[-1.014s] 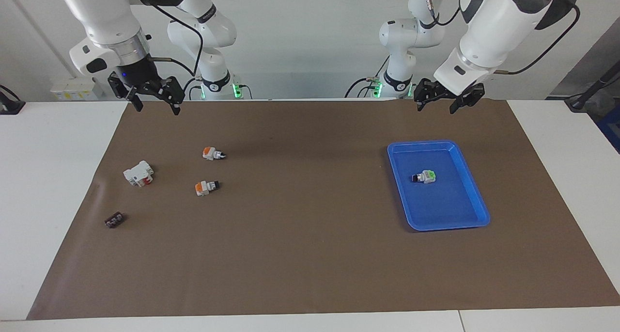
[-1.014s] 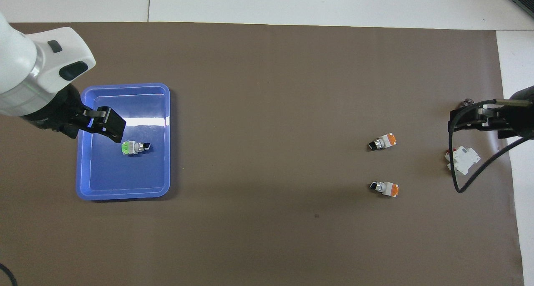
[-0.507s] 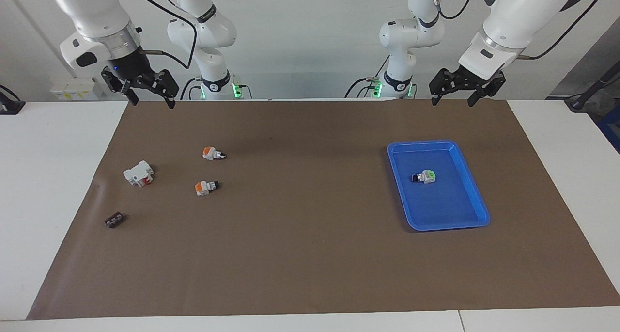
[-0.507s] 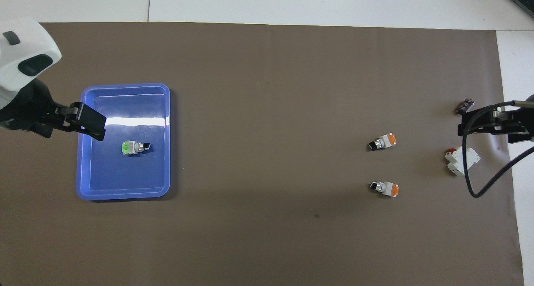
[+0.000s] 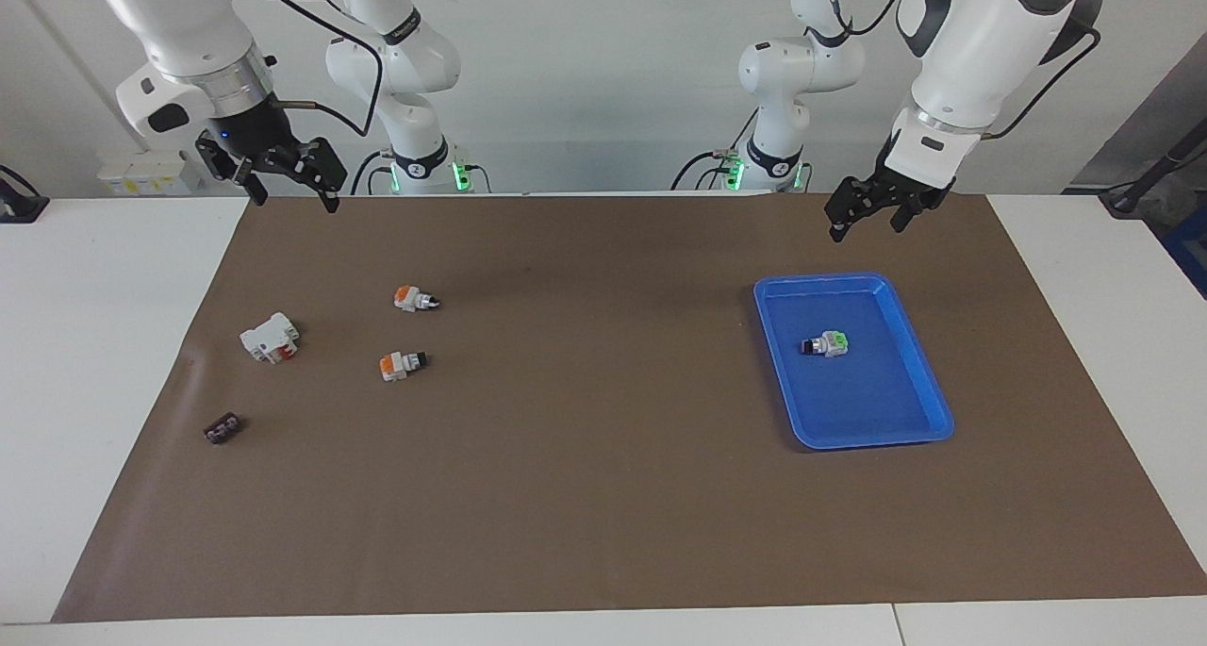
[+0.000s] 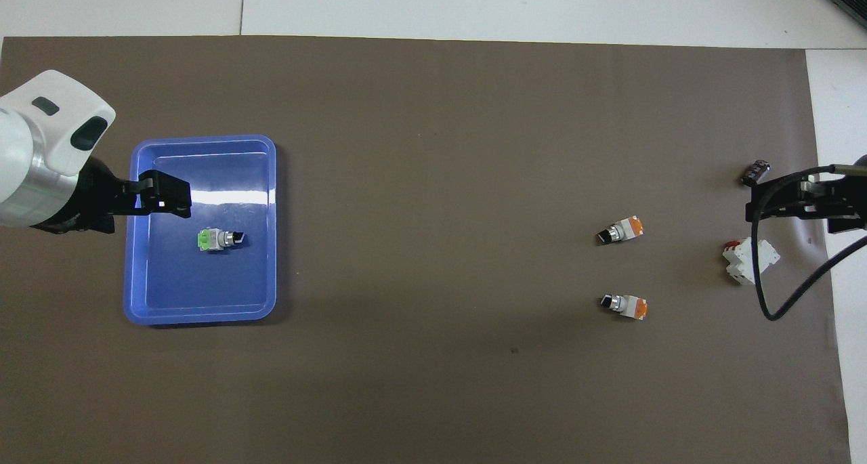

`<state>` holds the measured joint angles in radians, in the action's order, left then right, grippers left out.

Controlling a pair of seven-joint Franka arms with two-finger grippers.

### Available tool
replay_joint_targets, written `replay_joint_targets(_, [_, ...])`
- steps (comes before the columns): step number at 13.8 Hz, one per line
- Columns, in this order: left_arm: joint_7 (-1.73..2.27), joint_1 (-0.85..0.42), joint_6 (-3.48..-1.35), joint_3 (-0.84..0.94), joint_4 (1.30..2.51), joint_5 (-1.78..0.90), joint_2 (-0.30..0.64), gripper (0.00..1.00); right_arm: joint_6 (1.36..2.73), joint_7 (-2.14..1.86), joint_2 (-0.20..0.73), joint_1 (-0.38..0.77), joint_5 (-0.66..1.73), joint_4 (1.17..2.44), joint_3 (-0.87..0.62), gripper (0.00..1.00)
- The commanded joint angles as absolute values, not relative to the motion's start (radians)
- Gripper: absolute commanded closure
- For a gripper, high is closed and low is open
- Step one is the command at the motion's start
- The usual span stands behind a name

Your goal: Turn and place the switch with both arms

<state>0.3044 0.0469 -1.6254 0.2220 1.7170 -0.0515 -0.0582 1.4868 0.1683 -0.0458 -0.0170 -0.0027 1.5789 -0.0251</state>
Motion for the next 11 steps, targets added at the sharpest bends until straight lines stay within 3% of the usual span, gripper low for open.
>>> replay_joint_targets(1, [0.261, 0.055, -1.690, 0.224, 1.811, -0.064, -0.121, 0.00, 1.493, 0.143, -0.063, -0.026, -0.014, 1.600, -0.029, 0.00])
replay_joint_targets(11, [0.198, 0.049, -1.706, 0.224, 1.839, -0.064, -0.135, 0.00, 1.494, 0.144, -0.063, -0.025, -0.014, 1.600, -0.029, 0.00])
